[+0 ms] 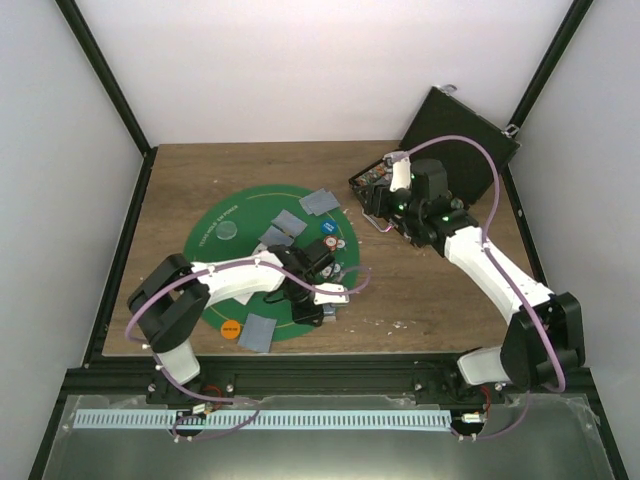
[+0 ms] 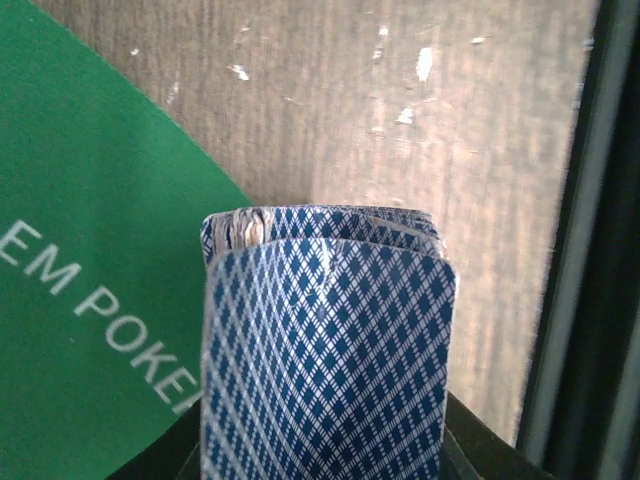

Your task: Distribute texas hold em gaming equipment

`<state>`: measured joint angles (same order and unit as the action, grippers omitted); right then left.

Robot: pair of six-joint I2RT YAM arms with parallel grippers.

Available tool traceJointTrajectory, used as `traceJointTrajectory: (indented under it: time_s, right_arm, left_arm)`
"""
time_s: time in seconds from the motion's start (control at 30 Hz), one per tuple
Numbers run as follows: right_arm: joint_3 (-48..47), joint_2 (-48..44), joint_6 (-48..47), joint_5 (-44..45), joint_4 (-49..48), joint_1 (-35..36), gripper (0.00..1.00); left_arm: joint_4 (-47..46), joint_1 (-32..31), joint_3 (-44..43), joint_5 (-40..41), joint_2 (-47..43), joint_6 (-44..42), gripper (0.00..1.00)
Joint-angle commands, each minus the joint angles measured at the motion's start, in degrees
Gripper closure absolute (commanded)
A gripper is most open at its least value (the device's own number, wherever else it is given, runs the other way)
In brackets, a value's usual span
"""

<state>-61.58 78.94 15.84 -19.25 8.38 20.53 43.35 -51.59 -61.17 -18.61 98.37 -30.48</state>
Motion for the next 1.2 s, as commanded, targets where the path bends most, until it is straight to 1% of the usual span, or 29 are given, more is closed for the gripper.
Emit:
traceJointTrajectory:
  time_s: [0.0,0.1,0.2,0.33,0.5,0.67,0.7,0.8,0.9,0.93,1.0,1.03,1.1,1.17]
  right_arm:
    - [1.1,-2.4,-2.0,1.9,1.5,0.0,0.37]
    - [1.2,-2.8,-2.7,2.3,2.0,-0.1,0.37]
    - [1.3,-2.9,-2.7,2.4,2.0,-0.1,0.36]
    - [1.3,-2.8,-2.8,2.3,1.7,0.0,0.34]
    - [0.8,-2.9,-3.0,2.1,1.7,0.0,0.30]
    - [-0.1,-3.2,-3.8,2.7,2.4,-0.1,0.26]
    - [-0.2,-3.4,-4.2,3.1,2.5,-0.2,0.25]
    - [-0.1,-4.2,-5.1,4.4,2.7,-1.3,0.22]
    - [0.8,-5.6,-6.0,3.8,2.4,-4.8,0.19]
    - [1.4,-6.1,-6.2,3.5,2.0,-6.4,0.19]
    - [3.1,-7.5,-6.7,2.6,0.9,-10.2,0.15]
    - [4.1,-8.1,-6.9,2.1,0.0,-12.4,0.12]
    - [6.6,-9.7,-7.4,-0.1,-2.6,-17.5,0.01]
    - [10.0,-11.8,-7.5,-1.3,-6.2,-21.7,0.00]
  left_arm:
    - [-5.2,-0.2,-0.5,3.6,2.5,-1.9,0.62]
    - [-5.5,-0.2,-0.6,4.9,3.9,-2.1,0.56]
    - [-4.8,-0.2,-0.6,5.0,4.5,-2.7,0.46]
    - [-3.7,-0.2,-0.6,4.7,4.4,-3.4,0.36]
    - [-2.5,0.0,-1.3,3.2,2.2,-4.2,0.21]
    - [-0.3,0.5,-3.8,2.8,-1.6,-6.1,0.02]
    - [0.6,0.9,-4.9,2.0,-2.7,-6.4,0.00]
    - [5.9,1.5,-8.7,-0.7,-6.0,-8.9,0.00]
    - [11.5,3.2,-12.3,-2.1,-9.7,-10.4,0.00]
    - [12.4,5.0,-13.3,-3.0,-11.0,-9.9,0.00]
    - [11.9,10.9,-14.7,-4.7,-13.1,-7.6,0.00]
    - [10.6,15.0,-15.0,-5.5,-13.9,-5.9,0.00]
    - [5.7,24.8,-14.8,-5.7,-15.0,-0.1,0.00]
    - [0.4,34.0,-13.8,-4.6,-15.4,6.6,0.01]
